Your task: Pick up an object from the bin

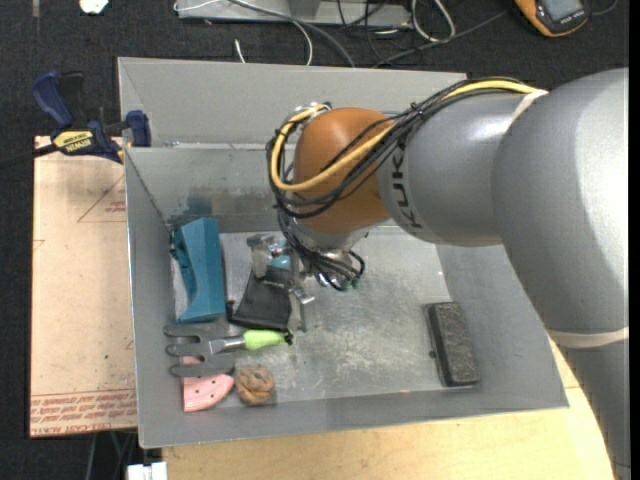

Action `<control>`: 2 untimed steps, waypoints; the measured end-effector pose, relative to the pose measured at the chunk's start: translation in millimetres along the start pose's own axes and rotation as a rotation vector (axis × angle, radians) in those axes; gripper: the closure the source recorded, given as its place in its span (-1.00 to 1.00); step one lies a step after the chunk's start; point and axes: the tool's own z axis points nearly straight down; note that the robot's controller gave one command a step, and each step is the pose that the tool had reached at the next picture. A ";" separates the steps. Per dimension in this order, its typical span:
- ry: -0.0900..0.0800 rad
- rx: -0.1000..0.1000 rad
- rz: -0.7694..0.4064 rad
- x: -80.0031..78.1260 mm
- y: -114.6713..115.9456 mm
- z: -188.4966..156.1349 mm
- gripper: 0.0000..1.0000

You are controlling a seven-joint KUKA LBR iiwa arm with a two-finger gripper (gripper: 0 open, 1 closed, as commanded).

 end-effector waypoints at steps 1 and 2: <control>-0.001 0.001 0.345 23.2 -47.7 16.5 1.00; -0.001 0.001 0.346 23.2 -47.7 16.4 1.00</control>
Offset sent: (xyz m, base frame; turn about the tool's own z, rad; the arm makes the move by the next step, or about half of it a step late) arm 0.0000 0.0000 0.0000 0.0000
